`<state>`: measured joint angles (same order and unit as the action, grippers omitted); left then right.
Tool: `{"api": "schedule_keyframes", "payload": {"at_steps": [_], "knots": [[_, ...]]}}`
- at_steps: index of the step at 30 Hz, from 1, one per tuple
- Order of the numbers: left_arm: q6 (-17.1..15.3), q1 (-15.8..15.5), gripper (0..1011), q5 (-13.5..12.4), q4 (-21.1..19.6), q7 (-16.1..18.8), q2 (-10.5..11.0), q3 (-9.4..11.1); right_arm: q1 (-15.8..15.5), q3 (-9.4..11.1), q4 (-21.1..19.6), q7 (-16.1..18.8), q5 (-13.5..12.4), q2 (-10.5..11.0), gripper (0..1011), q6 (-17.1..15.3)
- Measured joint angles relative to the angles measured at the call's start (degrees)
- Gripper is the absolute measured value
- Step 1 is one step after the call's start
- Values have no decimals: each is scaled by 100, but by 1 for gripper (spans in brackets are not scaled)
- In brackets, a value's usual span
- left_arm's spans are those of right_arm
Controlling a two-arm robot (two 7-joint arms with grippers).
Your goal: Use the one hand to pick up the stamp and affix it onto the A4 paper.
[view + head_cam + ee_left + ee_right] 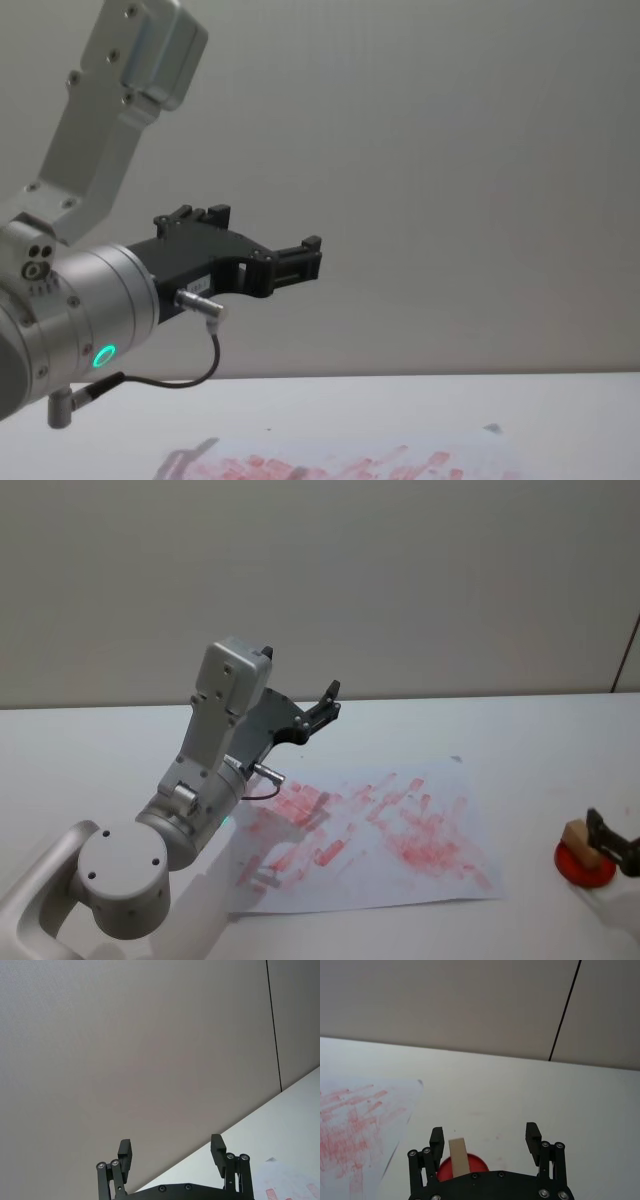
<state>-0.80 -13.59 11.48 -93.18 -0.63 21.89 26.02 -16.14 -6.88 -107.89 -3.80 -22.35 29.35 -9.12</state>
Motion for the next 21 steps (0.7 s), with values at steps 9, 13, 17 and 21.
{"api": "schedule_keyframes", "payload": {"at_steps": [9,13,17,21], "knots": [[0,0,1001,0,0,0,1,0,-84,-2,88,212,59,52,1001,-287],[0,0,1001,0,0,0,0,0,-36,-33,165,326,126,22,1001,-375],[0,0,1001,0,0,0,0,0,39,-67,253,440,214,-20,1001,-455],[0,0,1001,0,0,0,0,0,119,-104,339,527,309,-62,1001,-524]]}}
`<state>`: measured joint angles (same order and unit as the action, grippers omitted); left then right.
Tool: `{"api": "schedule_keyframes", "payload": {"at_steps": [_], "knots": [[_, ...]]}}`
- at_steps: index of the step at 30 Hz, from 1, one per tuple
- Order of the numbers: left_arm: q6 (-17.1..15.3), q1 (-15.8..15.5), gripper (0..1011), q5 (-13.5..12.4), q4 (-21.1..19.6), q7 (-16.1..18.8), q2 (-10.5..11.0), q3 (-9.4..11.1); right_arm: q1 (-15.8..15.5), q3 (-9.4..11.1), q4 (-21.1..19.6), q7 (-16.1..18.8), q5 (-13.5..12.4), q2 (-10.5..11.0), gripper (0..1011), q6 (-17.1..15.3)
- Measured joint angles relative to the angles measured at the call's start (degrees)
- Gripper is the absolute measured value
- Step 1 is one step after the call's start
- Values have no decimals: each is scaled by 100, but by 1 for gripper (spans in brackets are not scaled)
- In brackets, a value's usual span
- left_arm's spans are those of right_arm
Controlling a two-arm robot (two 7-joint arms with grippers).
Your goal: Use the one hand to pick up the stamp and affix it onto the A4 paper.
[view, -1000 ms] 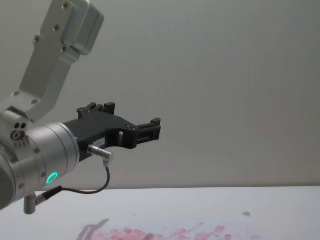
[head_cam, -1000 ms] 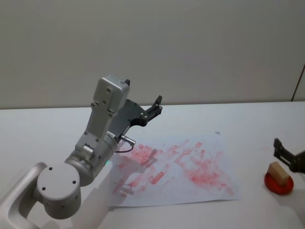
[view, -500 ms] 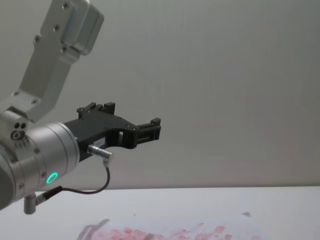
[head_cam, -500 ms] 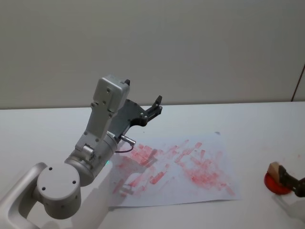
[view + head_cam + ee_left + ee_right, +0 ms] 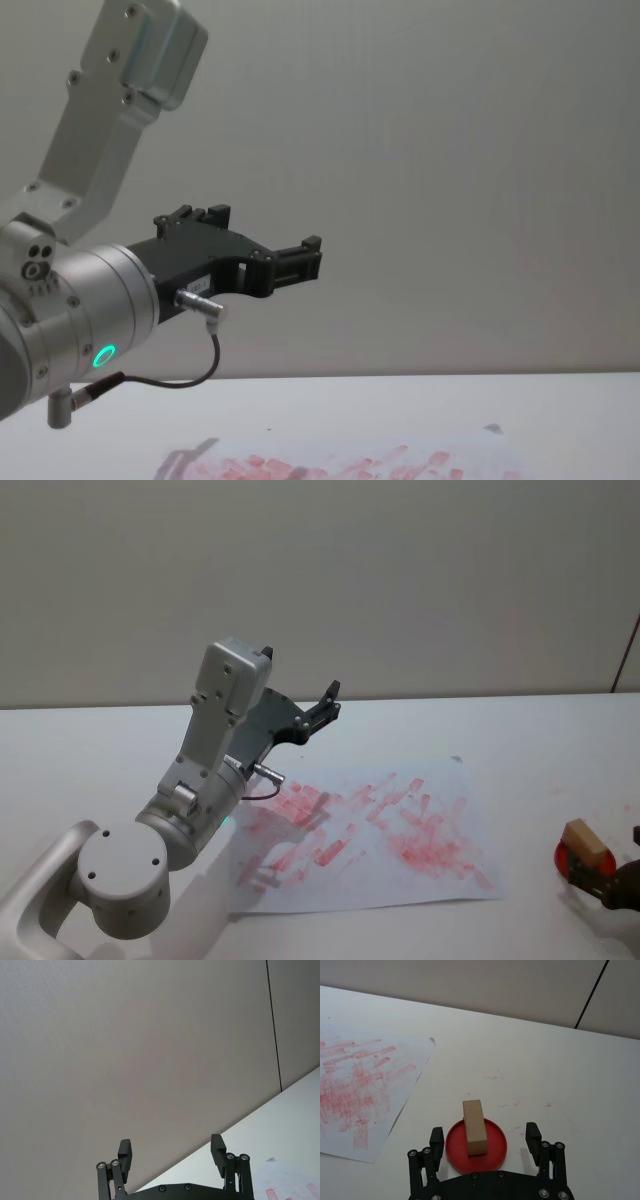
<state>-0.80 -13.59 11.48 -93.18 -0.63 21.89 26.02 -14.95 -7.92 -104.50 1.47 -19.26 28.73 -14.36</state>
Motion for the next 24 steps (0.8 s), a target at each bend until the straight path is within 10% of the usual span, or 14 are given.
{"api": "schedule_keyframes", "payload": {"at_steps": [8,24], "knots": [[0,0,1001,0,0,0,0,0,142,-60,156,142,201,-74,949,-99],[0,0,1001,0,0,0,0,0,263,-110,294,259,373,-142,503,-174]]}}
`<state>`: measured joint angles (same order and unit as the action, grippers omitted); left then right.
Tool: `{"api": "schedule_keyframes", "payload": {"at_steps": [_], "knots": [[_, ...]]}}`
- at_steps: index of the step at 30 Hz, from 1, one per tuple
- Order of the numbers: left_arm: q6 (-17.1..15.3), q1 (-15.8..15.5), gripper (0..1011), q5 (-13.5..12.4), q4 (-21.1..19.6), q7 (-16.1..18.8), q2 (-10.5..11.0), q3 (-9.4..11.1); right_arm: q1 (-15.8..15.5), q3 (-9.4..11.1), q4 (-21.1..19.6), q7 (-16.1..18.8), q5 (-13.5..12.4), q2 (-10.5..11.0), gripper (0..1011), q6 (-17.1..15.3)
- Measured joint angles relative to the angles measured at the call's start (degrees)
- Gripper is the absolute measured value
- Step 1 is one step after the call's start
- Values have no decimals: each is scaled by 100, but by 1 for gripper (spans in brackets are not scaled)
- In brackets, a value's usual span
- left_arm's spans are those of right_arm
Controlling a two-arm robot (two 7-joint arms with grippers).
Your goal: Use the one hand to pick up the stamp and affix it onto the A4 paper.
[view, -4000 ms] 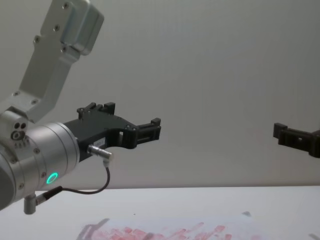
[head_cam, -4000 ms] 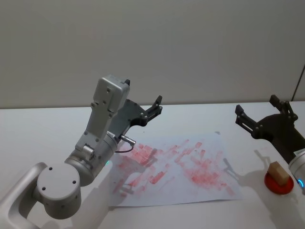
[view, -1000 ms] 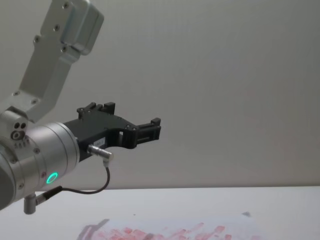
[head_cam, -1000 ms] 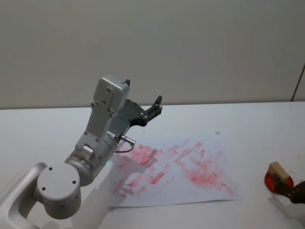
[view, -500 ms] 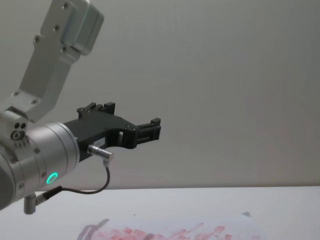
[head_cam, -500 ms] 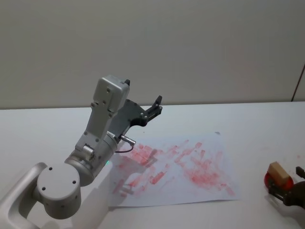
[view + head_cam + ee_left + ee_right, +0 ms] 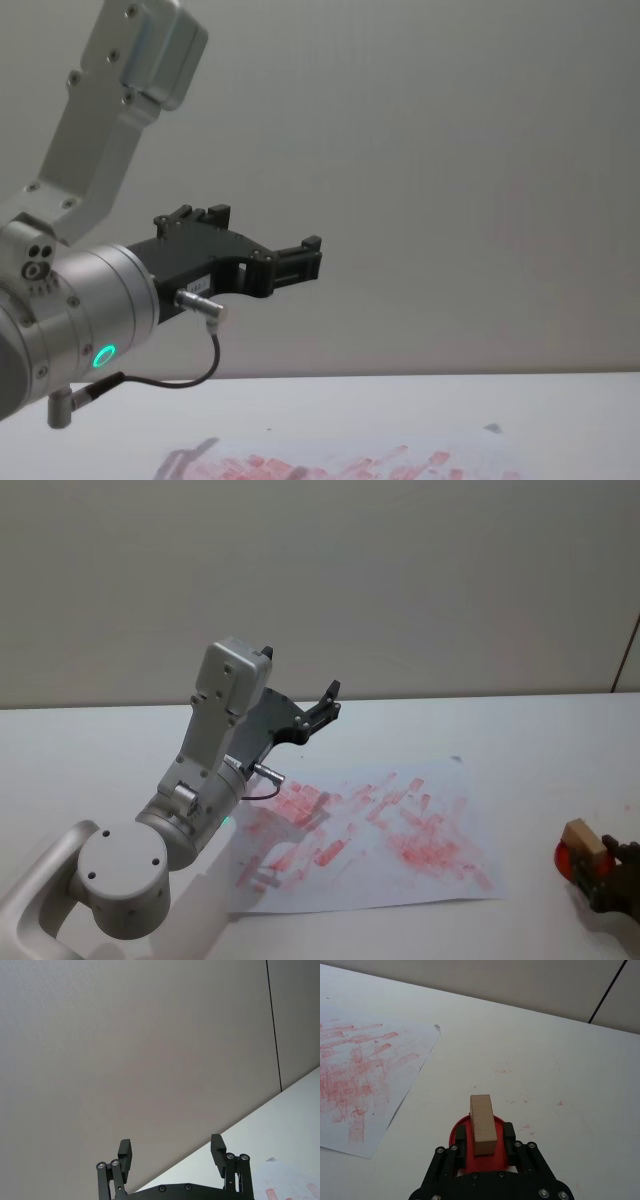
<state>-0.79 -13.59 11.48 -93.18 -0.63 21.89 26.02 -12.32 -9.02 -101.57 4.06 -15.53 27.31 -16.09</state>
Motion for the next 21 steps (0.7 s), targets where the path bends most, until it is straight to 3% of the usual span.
{"api": "schedule_keyframes", "payload": {"at_steps": [3,9,21], "knots": [[0,0,1001,0,0,0,0,0,14,-5,12,11,19,-7,376,-9],[0,0,1001,0,0,0,0,0,26,-9,25,24,32,-13,220,-17],[0,0,1001,0,0,0,0,0,109,-13,6,133,76,-55,214,181]]}}
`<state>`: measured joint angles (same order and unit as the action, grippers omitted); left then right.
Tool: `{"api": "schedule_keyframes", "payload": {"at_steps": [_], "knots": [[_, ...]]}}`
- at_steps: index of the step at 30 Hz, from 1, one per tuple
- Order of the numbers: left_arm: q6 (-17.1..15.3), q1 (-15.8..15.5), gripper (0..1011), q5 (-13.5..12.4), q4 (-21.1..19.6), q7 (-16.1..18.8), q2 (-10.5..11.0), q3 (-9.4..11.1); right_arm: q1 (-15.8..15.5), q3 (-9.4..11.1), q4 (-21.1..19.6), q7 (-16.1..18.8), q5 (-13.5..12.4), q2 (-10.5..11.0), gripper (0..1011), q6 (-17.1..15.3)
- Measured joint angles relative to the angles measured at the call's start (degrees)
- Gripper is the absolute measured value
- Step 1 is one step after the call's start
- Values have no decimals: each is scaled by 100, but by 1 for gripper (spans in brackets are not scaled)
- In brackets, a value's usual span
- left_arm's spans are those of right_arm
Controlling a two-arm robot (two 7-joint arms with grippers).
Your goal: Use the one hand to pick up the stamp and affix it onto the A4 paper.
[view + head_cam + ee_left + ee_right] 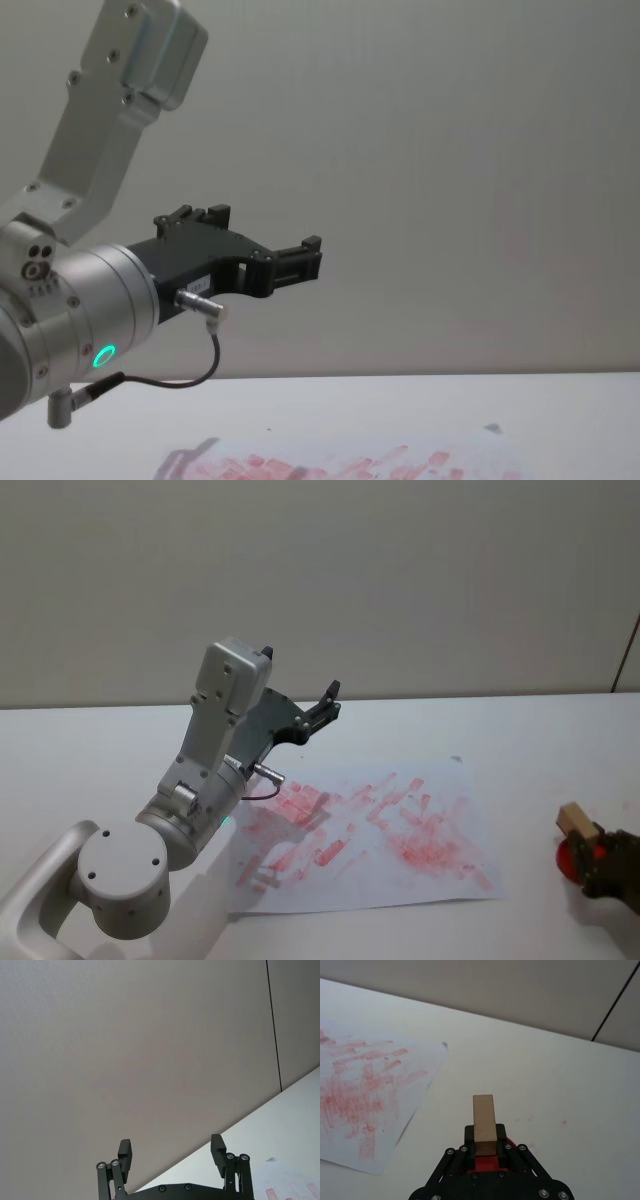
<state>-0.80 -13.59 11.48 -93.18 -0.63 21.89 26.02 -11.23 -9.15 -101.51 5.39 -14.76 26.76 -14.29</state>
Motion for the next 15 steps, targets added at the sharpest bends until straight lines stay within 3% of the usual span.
{"api": "schedule_keyframes", "payload": {"at_steps": [8,15], "knots": [[0,0,1001,0,0,0,0,0,207,-46,-16,312,40,-109,214,294],[0,0,1001,0,0,0,0,0,575,-165,146,804,87,-333,214,457]]}}
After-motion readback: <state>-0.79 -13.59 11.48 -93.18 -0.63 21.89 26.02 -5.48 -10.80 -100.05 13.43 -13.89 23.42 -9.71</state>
